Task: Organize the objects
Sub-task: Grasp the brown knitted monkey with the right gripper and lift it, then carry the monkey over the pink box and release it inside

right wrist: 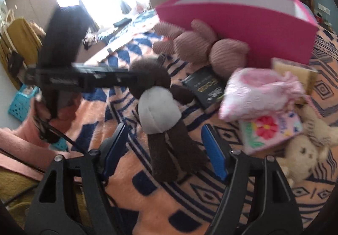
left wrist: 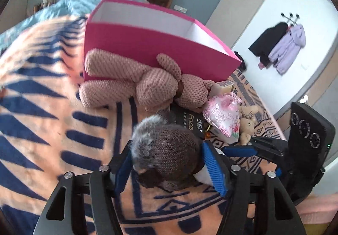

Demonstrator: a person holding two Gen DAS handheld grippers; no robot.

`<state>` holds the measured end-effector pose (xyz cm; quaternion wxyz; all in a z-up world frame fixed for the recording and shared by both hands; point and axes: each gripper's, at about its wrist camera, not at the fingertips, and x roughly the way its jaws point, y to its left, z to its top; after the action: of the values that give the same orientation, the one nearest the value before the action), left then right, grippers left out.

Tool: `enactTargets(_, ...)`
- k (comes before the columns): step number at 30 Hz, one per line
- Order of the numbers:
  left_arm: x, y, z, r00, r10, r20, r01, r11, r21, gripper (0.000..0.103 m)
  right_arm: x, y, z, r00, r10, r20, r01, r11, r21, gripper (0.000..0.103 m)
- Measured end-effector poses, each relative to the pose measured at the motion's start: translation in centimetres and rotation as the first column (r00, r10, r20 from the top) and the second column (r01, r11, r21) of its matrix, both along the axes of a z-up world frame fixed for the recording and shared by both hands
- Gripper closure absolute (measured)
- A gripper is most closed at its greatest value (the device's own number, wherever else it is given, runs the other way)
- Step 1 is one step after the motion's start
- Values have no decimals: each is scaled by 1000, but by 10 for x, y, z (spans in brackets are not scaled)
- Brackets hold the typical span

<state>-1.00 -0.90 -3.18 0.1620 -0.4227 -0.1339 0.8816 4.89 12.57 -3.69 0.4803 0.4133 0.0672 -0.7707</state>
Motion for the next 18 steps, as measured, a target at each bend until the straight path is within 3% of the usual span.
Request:
enactTargets(3,1,-6,8,999,-31,-31,29,999,-41,33,1,-12,-9,999,4,-32,-2,999,42,41)
enactTargets(4,1,-8,10,998,-42,-42,40,998,-52,32,-2,-15,-10,999,-1,-36,3,999,49,54)
enactTargets(5,-2,-6,10,996,-75,-45,72,996,-59,32,-4,-16,-11,1000,2,-28,0,999,48,58)
enactTargets(11,-13,-3,7,993,-113,-43,111,993,-48,41,-12,-12,-1,998,-6,-56,7,1000,25,61)
enactTargets(18,-14,-8,45,987,-96,-130,95,995,-16,41,-16,-10,38,986,4,-166,-4,1000,4,61)
